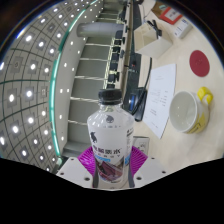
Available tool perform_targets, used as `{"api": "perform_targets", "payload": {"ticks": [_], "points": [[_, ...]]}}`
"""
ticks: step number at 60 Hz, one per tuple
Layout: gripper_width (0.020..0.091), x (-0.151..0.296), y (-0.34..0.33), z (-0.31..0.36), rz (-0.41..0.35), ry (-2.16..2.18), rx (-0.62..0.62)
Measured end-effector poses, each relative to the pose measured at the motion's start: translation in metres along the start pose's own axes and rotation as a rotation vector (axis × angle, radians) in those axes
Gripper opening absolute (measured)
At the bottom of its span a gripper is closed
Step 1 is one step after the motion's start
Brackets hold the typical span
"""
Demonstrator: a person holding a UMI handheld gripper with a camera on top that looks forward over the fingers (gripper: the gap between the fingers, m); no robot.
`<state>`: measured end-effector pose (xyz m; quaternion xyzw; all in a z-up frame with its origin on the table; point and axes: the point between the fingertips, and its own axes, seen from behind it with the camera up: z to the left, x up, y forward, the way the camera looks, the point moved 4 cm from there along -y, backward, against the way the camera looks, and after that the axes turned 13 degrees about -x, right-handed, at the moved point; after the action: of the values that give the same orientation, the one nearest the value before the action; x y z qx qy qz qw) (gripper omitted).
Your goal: Pour water
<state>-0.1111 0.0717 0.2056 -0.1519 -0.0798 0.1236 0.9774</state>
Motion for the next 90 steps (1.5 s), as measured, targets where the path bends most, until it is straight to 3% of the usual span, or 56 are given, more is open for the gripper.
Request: {"api": "perform_targets", "payload": {"ticks": [10,20,29,45,55,59,66,72,74,78,90], "points": [[0.041,0.055,-0.019,0.033,-0.216,-0.506,-0.065],[0.0408,0.142,-0.05,0.043,-0.437,-0.854,-0.173],[0.041,0.216,-0.046,-0.027,-0.523,-1.117,-0.369],[0.0411,0.242,-0.025,-0.147,-0.423,-1.258,-0.583],[0.0422,0.241,-0.016,-0.191,-0.393,-1.226,-0.611],[0.0422,0.243,-0.017,-0.192,-0.417,-1.209,-0.585],[0.0494,0.24,-0.016,-0.193,-0.425,-1.207,-0.578],[0.0583,0.239,-0.016,-0.197,-0.382,-1.184,-0.594],[0.0653,0.237,-0.018,-0.203,-0.346,-1.167,-0.626],[0.0873,0.235,-0.024,-0.203,-0.329,-1.158,-0.649],[0.0865,0.219,-0.072,-0.166,-0.345,-1.112,-0.655]]}}
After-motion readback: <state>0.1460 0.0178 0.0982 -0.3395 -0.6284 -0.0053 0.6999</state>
